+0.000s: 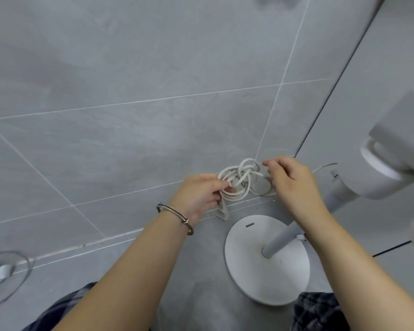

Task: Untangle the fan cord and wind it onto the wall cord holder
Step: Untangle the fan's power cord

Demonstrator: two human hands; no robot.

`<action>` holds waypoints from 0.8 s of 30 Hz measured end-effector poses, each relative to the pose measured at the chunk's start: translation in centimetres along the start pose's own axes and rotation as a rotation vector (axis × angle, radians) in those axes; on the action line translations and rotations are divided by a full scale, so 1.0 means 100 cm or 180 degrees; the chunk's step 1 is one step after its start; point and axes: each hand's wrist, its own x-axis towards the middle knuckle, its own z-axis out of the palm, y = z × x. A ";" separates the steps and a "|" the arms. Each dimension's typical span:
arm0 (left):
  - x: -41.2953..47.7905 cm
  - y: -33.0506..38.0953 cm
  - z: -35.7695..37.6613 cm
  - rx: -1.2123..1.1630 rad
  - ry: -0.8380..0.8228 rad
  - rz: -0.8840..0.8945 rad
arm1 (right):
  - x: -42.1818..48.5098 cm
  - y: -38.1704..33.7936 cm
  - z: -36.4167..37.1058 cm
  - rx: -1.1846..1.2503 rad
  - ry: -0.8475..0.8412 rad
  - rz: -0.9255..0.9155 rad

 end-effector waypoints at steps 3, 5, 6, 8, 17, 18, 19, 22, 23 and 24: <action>-0.002 0.002 0.000 0.0586 0.0163 0.0394 | -0.003 -0.007 -0.005 0.0105 -0.0025 -0.0495; -0.005 0.002 0.001 0.0861 0.0203 0.0528 | -0.005 -0.009 -0.006 0.0155 -0.0271 -0.0745; -0.006 0.002 0.002 0.0895 0.0208 0.0553 | -0.006 -0.010 -0.006 0.0126 -0.0429 -0.0769; -0.008 0.002 0.002 0.0887 0.0160 0.0575 | -0.008 -0.010 -0.002 -0.0083 -0.0678 -0.0706; -0.014 0.003 0.005 0.0981 -0.0133 0.0402 | -0.011 -0.010 0.002 -0.0607 -0.1036 -0.0390; -0.014 0.003 0.006 0.0963 -0.0132 0.0362 | -0.012 -0.012 0.003 -0.0609 -0.0963 -0.0516; -0.014 0.003 0.007 0.0926 -0.0126 0.0332 | -0.014 -0.012 0.005 -0.0658 -0.0913 -0.0673; -0.014 0.003 0.008 0.0917 -0.0020 0.0375 | -0.013 -0.009 0.007 -0.1140 -0.0890 -0.1012; -0.013 0.003 0.008 0.0973 0.0042 0.0428 | -0.011 -0.006 0.007 -0.1318 -0.0861 -0.1089; -0.013 0.003 0.008 0.1026 0.0090 0.0483 | -0.010 -0.004 0.006 -0.1434 -0.0821 -0.1156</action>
